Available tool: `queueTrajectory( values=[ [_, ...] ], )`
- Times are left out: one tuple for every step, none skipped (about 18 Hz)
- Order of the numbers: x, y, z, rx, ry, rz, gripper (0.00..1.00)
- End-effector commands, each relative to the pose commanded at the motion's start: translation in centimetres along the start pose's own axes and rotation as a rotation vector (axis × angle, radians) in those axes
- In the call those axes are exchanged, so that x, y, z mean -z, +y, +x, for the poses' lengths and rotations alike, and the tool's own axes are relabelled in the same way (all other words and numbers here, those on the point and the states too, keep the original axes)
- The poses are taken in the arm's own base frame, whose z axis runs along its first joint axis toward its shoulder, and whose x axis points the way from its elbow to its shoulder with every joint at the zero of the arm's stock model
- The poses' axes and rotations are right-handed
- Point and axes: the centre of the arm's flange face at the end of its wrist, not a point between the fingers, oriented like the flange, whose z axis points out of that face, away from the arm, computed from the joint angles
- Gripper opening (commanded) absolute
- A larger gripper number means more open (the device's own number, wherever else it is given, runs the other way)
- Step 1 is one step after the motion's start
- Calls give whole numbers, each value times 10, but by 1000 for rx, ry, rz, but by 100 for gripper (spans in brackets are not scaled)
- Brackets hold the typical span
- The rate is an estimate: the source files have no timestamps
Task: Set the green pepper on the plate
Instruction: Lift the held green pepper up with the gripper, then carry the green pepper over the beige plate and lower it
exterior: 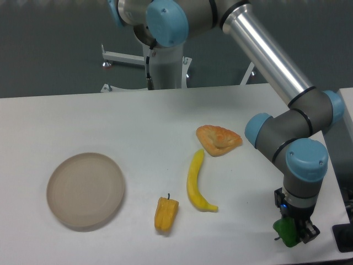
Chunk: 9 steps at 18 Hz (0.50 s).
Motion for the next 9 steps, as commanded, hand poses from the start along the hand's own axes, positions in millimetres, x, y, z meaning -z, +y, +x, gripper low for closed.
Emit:
queueTrajectory(
  values=[
    [8, -3, 5, 28, 6, 18, 45],
    [19, -6, 11, 52, 18, 34, 45],
    [31, -11, 18, 65, 33, 40, 45],
    [42, -14, 25, 79, 49, 43, 45],
    [52, -21, 34, 93, 63, 46, 45],
    [62, -28, 44, 112, 73, 50, 45],
    [70, -35, 55, 136, 85, 64, 45],
    [81, -44, 67, 158, 93, 86, 44],
    [90, -54, 79, 186, 104, 105, 44]
  ],
)
